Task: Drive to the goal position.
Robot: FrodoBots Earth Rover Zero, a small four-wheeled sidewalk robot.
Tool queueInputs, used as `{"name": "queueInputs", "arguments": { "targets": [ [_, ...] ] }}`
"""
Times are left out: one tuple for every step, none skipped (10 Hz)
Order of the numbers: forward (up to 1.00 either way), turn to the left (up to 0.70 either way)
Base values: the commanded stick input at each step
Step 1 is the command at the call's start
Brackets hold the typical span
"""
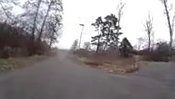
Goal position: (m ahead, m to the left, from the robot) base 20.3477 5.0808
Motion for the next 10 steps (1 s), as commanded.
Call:
{"name": "queueInputs", "arguments": {
  "targets": [
    [0.7,0.0],
    [0.7,0.0],
    [0.7,0.0],
    [0.7,0.0],
    [0.7,0.0],
    [0.7,0.0],
    [0.7,0.0],
    [0.7,0.0],
    [0.7,0.0],
    [0.7,0.0]
  ]
}}
